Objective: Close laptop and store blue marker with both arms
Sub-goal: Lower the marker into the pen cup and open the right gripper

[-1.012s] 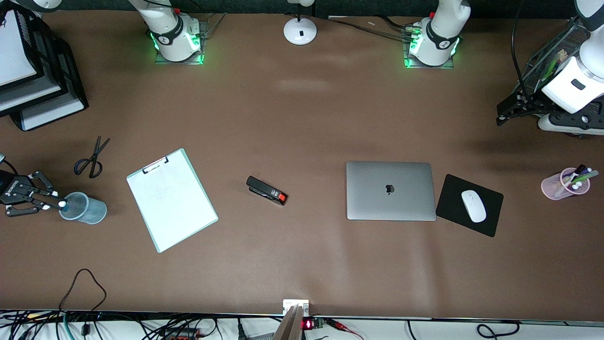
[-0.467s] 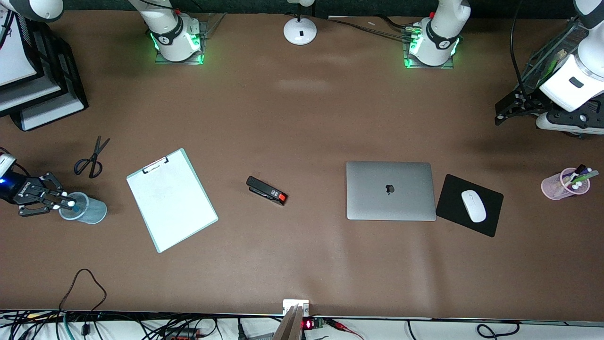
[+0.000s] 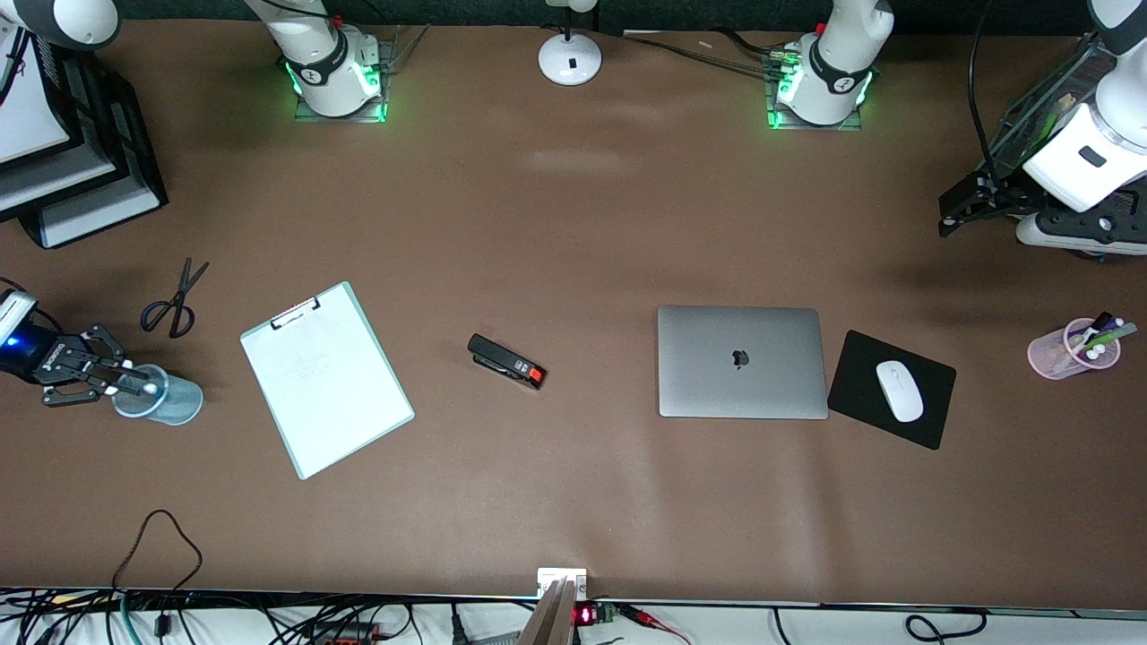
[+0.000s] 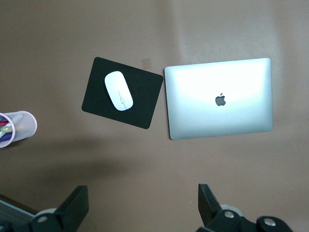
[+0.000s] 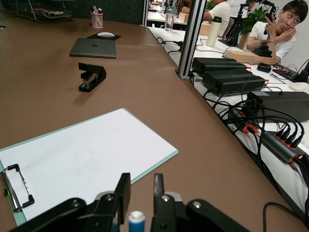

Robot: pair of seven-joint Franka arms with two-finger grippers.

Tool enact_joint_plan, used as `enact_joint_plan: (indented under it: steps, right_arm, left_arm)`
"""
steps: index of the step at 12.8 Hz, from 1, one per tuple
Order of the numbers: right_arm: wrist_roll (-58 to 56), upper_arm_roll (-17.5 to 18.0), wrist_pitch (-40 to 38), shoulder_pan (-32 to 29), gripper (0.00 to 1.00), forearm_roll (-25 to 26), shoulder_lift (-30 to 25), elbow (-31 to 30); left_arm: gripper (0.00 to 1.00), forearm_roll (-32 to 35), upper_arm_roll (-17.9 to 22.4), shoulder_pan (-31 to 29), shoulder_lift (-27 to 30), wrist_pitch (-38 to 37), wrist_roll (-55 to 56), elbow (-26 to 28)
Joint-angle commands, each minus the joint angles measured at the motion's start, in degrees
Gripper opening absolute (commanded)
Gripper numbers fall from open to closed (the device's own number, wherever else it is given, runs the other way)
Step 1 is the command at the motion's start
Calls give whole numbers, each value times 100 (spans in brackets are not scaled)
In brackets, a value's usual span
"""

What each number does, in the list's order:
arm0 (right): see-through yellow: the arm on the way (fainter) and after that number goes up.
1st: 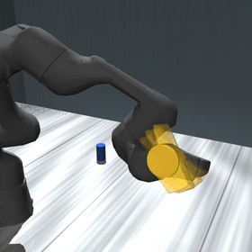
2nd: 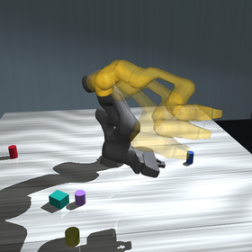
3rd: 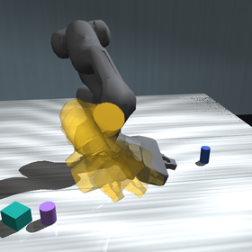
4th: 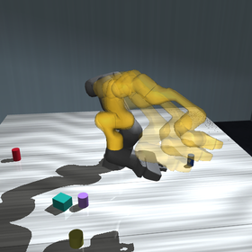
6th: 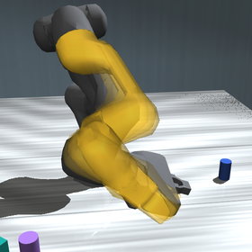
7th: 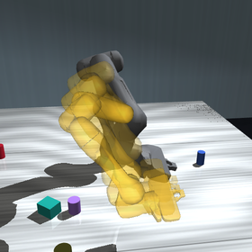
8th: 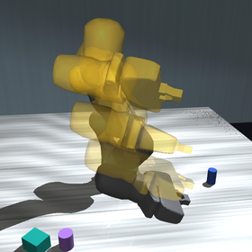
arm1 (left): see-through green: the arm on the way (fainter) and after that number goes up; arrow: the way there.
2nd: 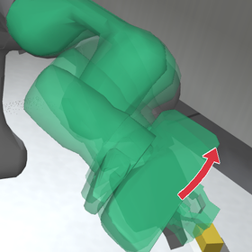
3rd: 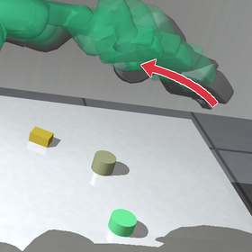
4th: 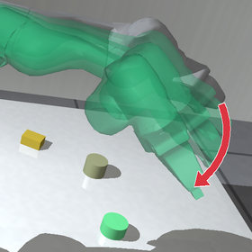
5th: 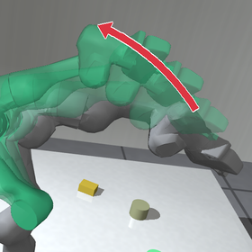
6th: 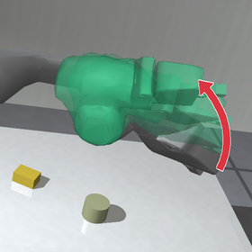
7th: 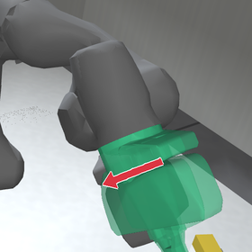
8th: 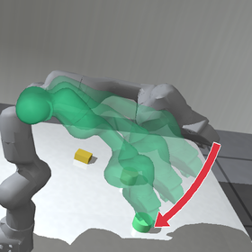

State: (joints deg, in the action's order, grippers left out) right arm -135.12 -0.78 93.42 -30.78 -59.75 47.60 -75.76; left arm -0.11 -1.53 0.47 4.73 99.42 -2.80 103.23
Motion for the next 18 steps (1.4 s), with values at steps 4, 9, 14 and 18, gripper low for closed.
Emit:
enact_joint_plan:
  steps: [4,9,14,18]
  right_arm:
    - [907,60,-131,-16,100,331,-83,185]
    - [1970,69,-122,195,100,946,-233,211]
    - [3585,43,-113,660,100,1771,-514,561]
    - [5186,69,-122,1011,100,2448,-873,659]
  left_arm:
    - [100,108,4,23,-95,-143,-115,-189]
    - [100,99,4,15,-87,-169,-106,-189]
    - [100,99,12,-3,-95,-169,-115,-189]
    - [100,99,12,-20,-104,-169,-115,-189]
